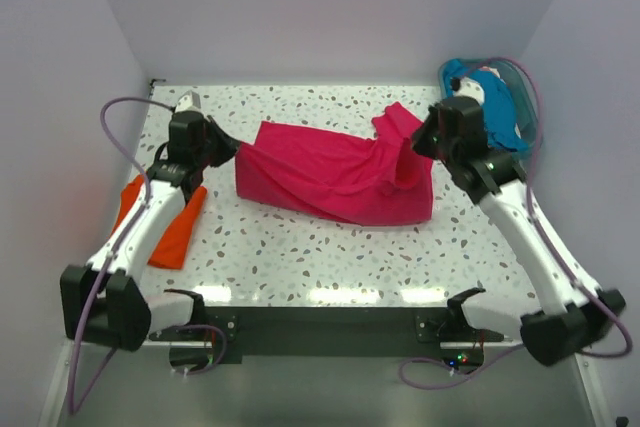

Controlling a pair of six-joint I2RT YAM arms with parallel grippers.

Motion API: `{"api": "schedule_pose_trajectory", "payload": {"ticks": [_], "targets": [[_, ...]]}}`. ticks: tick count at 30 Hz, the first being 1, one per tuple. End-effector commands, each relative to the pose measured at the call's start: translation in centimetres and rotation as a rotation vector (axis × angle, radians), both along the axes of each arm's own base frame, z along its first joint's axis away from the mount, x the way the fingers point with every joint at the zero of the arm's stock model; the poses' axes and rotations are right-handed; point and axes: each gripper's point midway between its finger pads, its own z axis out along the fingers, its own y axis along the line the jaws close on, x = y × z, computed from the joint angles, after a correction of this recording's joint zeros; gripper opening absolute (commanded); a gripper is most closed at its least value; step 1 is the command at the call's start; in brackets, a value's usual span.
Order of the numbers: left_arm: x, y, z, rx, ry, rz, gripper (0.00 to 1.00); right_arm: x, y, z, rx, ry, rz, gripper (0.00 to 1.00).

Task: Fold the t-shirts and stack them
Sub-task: Flatten the tshirt out

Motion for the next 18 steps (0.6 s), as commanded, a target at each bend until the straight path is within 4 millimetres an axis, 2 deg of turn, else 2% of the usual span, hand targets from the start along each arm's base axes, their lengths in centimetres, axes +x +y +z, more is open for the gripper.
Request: {"api": "schedule_pose_trajectory", "payload": {"ticks": [1,2,3,4,5,6,7,8,9,10,11,12,13,14,15,16,17,18], "targets": [[7.1,-1.5,4.1,-0.027,-0.158,-0.047,0.00,7.0,1.9,4.2,0.032,-0.152,0.051,0.00],[9.4,-1.4,7.5,-0.030,-0.235,-0.044,0.00,9.9,2.9,4.4,0.039,-0.161,0.071,0.00],[11.1,-1.6,8.7,-0.017,-0.271,-0.058,0.00,11.6,3.0,5.4,0.043,-0.194,0.079,0.00],[13.6,-2.0,7.6,-0.016,-0.254,-0.087,0.00,13.8,2.2,6.1,0.045,-0.220,0.058,0.00],[15.8,-1.5,13.2,-0.023,-0.366,-0.088,0.00,15.1,2.0,10.9,0.062,-0.316,0.058,0.00],[17.1,-1.3,14.9,-0.022,-0.394,-0.100,0.00,17.8,2.2,10.0,0.048,-0.296,0.058,0.00],[18.9,-1.6,14.2,-0.038,-0.372,-0.142,0.00,18.8,1.5,11.3,0.033,-0.313,0.053,0.00],[19.8,-0.8,20.8,-0.038,-0.506,-0.140,0.00,18.7,1.2,17.3,0.049,-0.438,0.053,0.00],[20.2,-0.5,23.1,-0.030,-0.550,-0.142,0.00,20.0,1.1,17.8,0.037,-0.452,0.044,0.00],[21.5,-0.1,23.1,-0.026,-0.542,-0.145,0.00,19.2,0.0,22.6,0.035,-0.560,0.026,0.00],[20.7,0.9,29.0,-0.013,-0.670,-0.135,0.00,19.0,-0.2,24.2,0.033,-0.599,0.018,0.00],[20.6,1.1,30.6,-0.020,-0.707,-0.147,0.00,18.7,-0.7,25.8,0.019,-0.642,0.009,0.00],[20.5,1.2,32.0,-0.027,-0.748,-0.149,0.00,17.7,-1.3,28.5,0.022,-0.715,-0.009,0.00],[20.2,3.2,33.2,-0.024,-0.784,-0.123,0.00,17.1,-1.6,29.5,0.021,-0.746,-0.020,0.00],[18.9,3.3,34.9,-0.046,-0.823,-0.135,0.00,16.7,-1.8,30.0,0.018,-0.765,-0.022,0.00],[18.3,3.8,35.9,-0.048,-0.867,-0.131,0.00,15.8,-2.1,30.7,0.019,-0.790,-0.030,0.00],[18.6,4.6,34.6,-0.050,-0.841,-0.116,0.00,15.5,-2.3,30.6,0.017,-0.790,-0.034,0.00],[17.6,4.7,35.2,-0.040,-0.856,-0.118,0.00,14.8,-2.5,31.1,0.018,-0.817,-0.039,0.00]]}}
